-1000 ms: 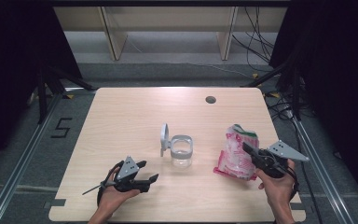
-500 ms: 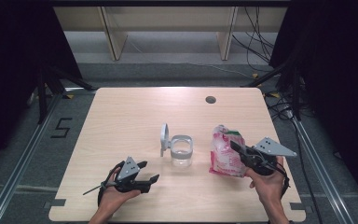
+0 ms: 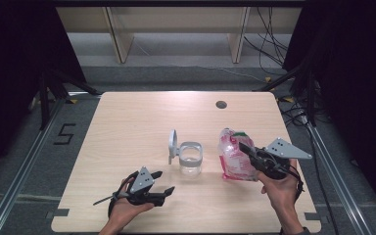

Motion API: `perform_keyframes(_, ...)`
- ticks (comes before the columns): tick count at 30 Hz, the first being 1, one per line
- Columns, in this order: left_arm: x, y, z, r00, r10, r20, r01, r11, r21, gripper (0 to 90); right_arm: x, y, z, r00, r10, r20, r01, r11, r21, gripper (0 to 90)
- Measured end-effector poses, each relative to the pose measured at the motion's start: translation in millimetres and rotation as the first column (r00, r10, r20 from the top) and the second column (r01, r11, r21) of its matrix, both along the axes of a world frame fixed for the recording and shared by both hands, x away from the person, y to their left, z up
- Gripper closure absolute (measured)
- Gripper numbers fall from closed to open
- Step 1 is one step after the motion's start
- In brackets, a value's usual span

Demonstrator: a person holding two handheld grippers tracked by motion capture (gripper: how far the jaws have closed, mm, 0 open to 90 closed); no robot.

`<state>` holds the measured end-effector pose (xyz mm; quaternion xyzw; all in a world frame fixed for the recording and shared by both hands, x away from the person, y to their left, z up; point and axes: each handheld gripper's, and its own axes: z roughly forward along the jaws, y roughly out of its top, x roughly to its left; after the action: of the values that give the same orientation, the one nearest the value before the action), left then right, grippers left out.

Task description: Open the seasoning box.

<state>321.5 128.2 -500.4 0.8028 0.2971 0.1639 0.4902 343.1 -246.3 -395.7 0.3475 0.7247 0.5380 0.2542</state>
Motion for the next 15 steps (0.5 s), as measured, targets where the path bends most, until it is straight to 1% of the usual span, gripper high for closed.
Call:
perform_keyframes(1, -0.6, -3.6, 1.2, 0.9999, -0.004, 0.009, 0.004, 1.0, 0.002, 30.0, 0.9, -0.6, 2.4, 0.9999, 0.001, 0.013, -0.001, 1.0, 0.004, 90.0)
perform_keyframes(2, -1.5, -7.7, 1.8, 0.9999, -0.012, 0.009, 0.012, 0.9999, -0.003, 30.0, 2.2, -0.8, 4.7, 0.9996, 0.007, 0.029, -0.008, 1.0, 0.01, 90.0)
perform_keyframes(3, -1.8, -10.6, 3.1, 0.9996, -0.027, 0.01, 0.027, 0.9996, 0.008, 30.1, 2.4, -1.1, 7.7, 0.9993, 0.006, 0.038, -0.006, 1.0, -0.001, 90.0)
perform_keyframes(4, -2.5, -15.0, 4.4, 0.9994, -0.023, 0.027, 0.023, 0.9996, 0.015, 30.1, 2.6, 0.0, 10.3, 0.9994, 0.014, 0.033, -0.014, 1.0, 0.006, 90.0)
perform_keyframes(5, -2.4, -17.1, 5.1, 0.9993, -0.026, 0.025, 0.026, 0.9995, 0.019, 30.1, 1.9, 1.1, 13.4, 0.9992, 0.001, 0.04, -0.002, 1.0, 0.01, 90.0)
perform_keyframes(6, -2.1, -20.9, 5.4, 0.9992, -0.032, 0.023, 0.032, 0.9995, 0.004, 30.1, 1.4, 1.9, 15.2, 0.9992, 0.006, 0.04, -0.007, 1.0, 0.011, 90.0)
perform_keyframes(7, -2.2, -24.1, 6.0, 0.9991, -0.034, 0.023, 0.034, 0.9994, 0.006, 30.2, 1.2, 3.5, 17.3, 0.9989, 0.003, 0.047, -0.004, 1.0, 0.011, 90.0)
perform_keyframes(8, -2.2, -27.4, 6.3, 0.9987, -0.046, 0.023, 0.045, 0.9989, 0.011, 30.4, 1.4, 4.5, 19.4, 0.9987, 0.012, 0.05, -0.012, 1.0, 0.009, 90.0)
perform_keyframes(9, -2.4, -31.3, 5.9, 0.9984, -0.05, 0.025, 0.05, 0.9987, 0.003, 30.7, -0.2, 5.7, 21.7, 0.9992, 0.007, 0.04, -0.008, 1.0, 0.012, 90.0)
perform_keyframes(10, -2.5, -34.2, 6.1, 0.9983, -0.053, 0.024, 0.053, 0.9986, 0.004, 30.8, -0.2, 7.1, 23.1, 0.9989, 0.003, 0.048, -0.004, 1.0, 0.017, 90.0)
perform_keyframes(11, -2.1, -36.9, 6.0, 0.9979, -0.062, 0.021, 0.062, 0.9981, 0.001, 31.0, 1.3, 7.8, 24.5, 0.9981, 0.018, 0.059, -0.019, 1.0, 0.018, 90.0)
perform_keyframes(12, -2.5, -39.9, 5.9, 0.9979, -0.059, 0.027, 0.059, 0.9983, 0.005, 31.1, 1.0, 8.1, 26.1, 0.9979, 0.018, 0.062, -0.019, 1.0, 0.018, 90.0)
perform_keyframes(13, -2.7, -43.8, 5.5, 0.9973, -0.069, 0.023, 0.069, 0.9976, 0.007, 31.3, 1.2, 8.3, 27.8, 0.9969, 0.021, 0.076, -0.022, 1.0, 0.006, 90.0)
perform_keyframes(14, -3.5, -48.7, 4.2, 0.9974, -0.067, 0.027, 0.067, 0.9978, -0.003, 31.5, -0.7, 11.0, 28.9, 0.9978, 0.021, 0.064, -0.022, 0.999, 0.023, 90.0)
perform_keyframes(15, -3.8, -52.2, 3.2, 0.997, -0.075, 0.022, 0.075, 0.9972, -0.002, 31.5, -0.5, 12.3, 29.9, 0.997, 0.038, 0.068, -0.04, 0.999, 0.026, 90.0)
